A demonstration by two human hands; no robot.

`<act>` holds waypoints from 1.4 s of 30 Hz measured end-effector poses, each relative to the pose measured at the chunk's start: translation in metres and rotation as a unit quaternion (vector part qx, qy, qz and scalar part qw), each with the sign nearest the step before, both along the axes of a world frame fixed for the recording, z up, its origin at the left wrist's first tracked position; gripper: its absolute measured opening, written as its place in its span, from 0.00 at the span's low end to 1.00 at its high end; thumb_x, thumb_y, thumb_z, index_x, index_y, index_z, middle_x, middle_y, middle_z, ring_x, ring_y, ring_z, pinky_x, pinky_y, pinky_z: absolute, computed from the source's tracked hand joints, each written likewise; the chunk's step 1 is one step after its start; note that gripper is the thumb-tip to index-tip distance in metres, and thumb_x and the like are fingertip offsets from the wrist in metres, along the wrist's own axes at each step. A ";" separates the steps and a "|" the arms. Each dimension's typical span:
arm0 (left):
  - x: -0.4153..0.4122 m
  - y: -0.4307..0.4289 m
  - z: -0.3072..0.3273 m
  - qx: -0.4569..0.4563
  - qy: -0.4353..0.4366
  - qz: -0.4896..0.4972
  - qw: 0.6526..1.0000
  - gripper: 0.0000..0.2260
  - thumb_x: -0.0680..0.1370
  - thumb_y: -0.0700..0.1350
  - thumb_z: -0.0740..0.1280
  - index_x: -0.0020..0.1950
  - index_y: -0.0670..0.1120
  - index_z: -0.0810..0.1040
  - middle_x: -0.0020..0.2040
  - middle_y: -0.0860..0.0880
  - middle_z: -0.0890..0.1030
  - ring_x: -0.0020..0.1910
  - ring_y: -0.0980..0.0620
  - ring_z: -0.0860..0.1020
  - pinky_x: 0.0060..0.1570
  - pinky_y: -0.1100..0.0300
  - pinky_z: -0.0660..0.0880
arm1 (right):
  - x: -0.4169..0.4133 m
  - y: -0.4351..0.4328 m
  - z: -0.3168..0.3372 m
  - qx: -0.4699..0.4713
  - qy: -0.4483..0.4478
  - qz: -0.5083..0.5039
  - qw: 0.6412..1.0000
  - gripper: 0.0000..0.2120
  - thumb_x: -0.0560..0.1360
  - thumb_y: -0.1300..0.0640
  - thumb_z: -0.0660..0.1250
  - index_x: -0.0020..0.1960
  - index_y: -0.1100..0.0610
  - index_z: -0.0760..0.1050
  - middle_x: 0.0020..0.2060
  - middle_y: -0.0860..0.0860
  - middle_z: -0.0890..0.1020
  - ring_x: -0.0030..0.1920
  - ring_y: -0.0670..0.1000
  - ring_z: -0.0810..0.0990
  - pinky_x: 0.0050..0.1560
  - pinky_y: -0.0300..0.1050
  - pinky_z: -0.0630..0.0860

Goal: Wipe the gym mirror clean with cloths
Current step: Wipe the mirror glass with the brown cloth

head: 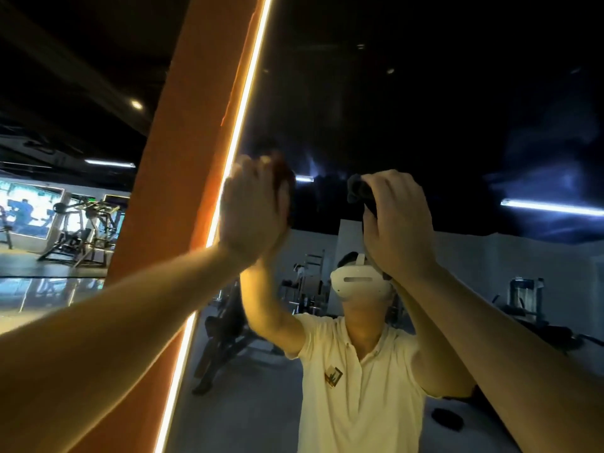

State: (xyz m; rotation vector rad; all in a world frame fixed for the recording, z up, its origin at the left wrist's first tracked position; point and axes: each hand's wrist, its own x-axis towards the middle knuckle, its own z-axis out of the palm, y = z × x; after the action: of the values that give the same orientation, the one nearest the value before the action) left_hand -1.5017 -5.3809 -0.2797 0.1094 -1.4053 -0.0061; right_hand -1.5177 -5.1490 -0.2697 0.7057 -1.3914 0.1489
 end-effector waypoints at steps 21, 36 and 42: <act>0.013 -0.015 -0.078 -0.134 -0.050 -0.061 0.988 0.19 0.82 0.53 0.61 0.63 0.39 0.77 0.50 0.41 0.76 0.43 0.43 0.75 0.43 0.54 0.68 | -0.002 -0.002 -0.016 0.006 0.006 0.015 1.000 0.20 0.76 0.56 0.57 0.65 0.61 0.73 0.60 0.60 0.77 0.63 0.61 0.75 0.65 0.58 0.73; 0.005 0.004 -0.028 -0.051 -0.006 -0.037 0.998 0.21 0.83 0.54 0.58 0.67 0.40 0.74 0.54 0.39 0.77 0.48 0.40 0.77 0.47 0.46 0.74 | -0.007 -0.006 -0.018 0.004 0.022 0.018 1.000 0.20 0.74 0.59 0.64 0.65 0.61 0.72 0.60 0.62 0.78 0.62 0.64 0.76 0.65 0.62 0.73; 0.022 -0.044 -0.136 -0.414 -0.134 0.045 0.899 0.22 0.87 0.55 0.57 0.73 0.42 0.72 0.57 0.41 0.82 0.47 0.47 0.80 0.45 0.53 0.79 | -0.001 -0.005 -0.019 0.002 -0.002 0.011 1.000 0.19 0.78 0.57 0.60 0.67 0.62 0.72 0.61 0.61 0.77 0.64 0.63 0.74 0.67 0.60 0.71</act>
State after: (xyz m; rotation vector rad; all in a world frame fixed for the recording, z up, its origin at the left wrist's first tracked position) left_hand -1.4802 -5.4253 -0.4162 -0.5544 -1.5676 0.7044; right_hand -1.5189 -5.1543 -0.2889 0.7236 -1.3889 0.1648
